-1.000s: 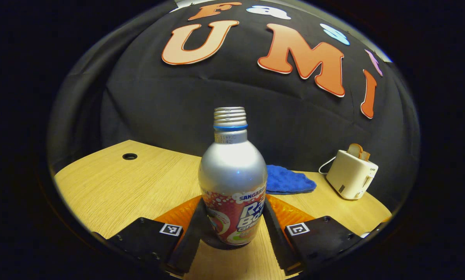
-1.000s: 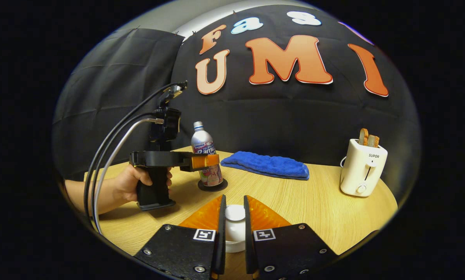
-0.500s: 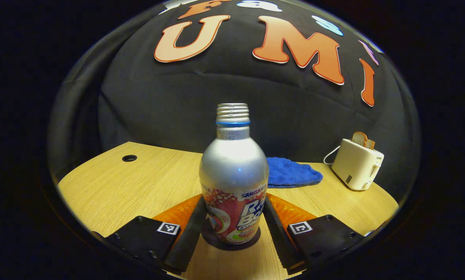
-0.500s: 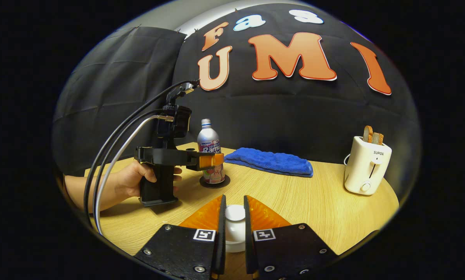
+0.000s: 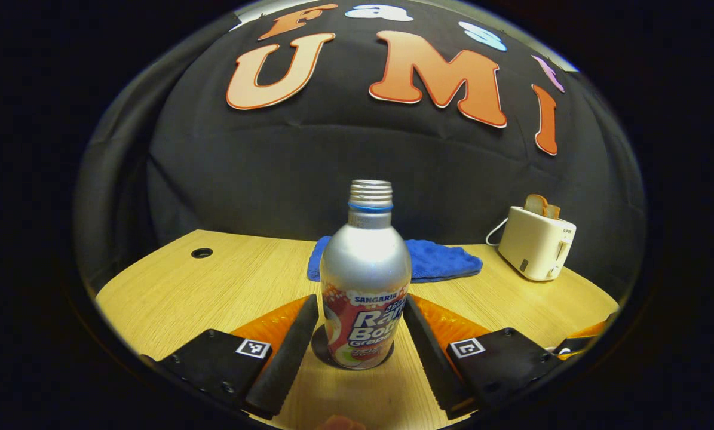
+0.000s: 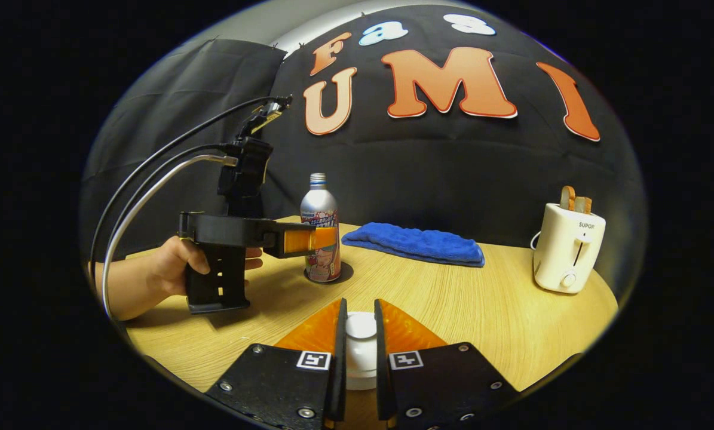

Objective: Open the teacup lid with one hand, grasp the water bottle and pour water into the teacup with the other hand; after pouring, place the water bottle on the coaster and then close the teacup lid.

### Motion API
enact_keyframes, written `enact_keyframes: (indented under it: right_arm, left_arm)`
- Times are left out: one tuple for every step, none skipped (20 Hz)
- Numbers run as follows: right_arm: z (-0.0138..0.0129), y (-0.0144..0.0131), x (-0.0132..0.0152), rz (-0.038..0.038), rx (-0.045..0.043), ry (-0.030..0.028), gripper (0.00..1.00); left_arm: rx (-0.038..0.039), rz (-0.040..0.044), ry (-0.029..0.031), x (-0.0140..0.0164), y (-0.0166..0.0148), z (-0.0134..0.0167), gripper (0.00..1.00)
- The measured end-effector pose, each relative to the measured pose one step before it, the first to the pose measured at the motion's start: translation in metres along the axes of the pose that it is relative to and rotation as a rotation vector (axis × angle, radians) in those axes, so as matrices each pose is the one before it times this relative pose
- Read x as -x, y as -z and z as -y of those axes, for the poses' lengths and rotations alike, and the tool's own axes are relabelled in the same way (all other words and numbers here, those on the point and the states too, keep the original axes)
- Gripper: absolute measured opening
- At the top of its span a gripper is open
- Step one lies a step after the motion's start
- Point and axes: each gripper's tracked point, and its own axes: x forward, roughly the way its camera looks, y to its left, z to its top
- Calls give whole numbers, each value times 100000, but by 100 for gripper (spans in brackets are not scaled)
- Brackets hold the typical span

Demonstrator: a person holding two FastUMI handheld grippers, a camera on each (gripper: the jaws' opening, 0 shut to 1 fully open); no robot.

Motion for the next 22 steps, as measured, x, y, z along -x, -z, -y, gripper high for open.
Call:
enact_keyframes:
  right_arm:
    - [45,-77,42,1082,486,653,21]
    - [-112,67,-6,253,691,182,22]
    - [59,-66,73,357,761,622,23]
    - [-47,35,38,34,575,113,24]
    - [189,-58,116,-143,449,1195,27]
    - [345,-28,-46,-198,325,1765,28]
    - [193,-140,3,196,-573,956,36]
    - [51,-204,277,1063,-643,691,40]
    - [92,-545,230,1453,19,870,55]
    - [199,-743,253,2192,183,1438,61]
    - [223,-976,350,2583,267,1176,69]
    - [239,-1150,197,2812,220,1082,73]
    - [438,-1262,336,2878,37,1593,78]
    - [316,-1182,400,2861,185,1526,80]
    - [413,-1385,385,3350,122,1707,82]
    - [528,-1358,383,3149,-88,2065,84]
    - [404,-1369,393,3058,-218,1319,87]
    - [247,-1191,525,2525,189,1211,88]
    - [310,-1088,436,2079,665,955,88]
    - [393,-1094,358,2168,725,1258,88]
    - [409,-1169,416,2358,460,1375,88]
    - [414,-709,250,1086,309,1344,88]
  left_arm:
    - [534,520,120,449,-121,46,93]
    - [372,447,-198,258,-60,-78,89]
    - [221,722,-1,394,-215,-55,93]
    - [-40,446,-353,319,-129,-167,93]
    - [-144,1037,-272,458,-351,-160,93]
    - [-77,564,-480,321,-214,-106,94]
    - [430,1103,327,431,-324,55,93]
    - [475,1198,-227,438,-409,-129,93]
    - [321,1547,32,533,-408,-67,93]
    - [-202,1501,-388,540,-445,-121,89]
    - [-355,1357,-529,586,-663,-57,93]
    - [-155,1893,-21,730,-722,28,93]
    - [65,2098,-484,908,-1010,-70,93]
    - [24,2432,-206,719,-847,21,93]
    - [-266,2106,-594,852,-950,-18,93]
    - [-377,2357,313,964,-942,181,89]
    - [-840,2043,-496,925,-907,151,93]
    - [-848,2157,-155,793,-875,130,96]
    - [-606,2202,-173,942,-1048,114,89]
    - [-745,2474,-202,870,-950,138,89]
    - [-837,2640,-97,872,-1066,142,89]
    - [-934,1573,-654,738,-660,62,89]
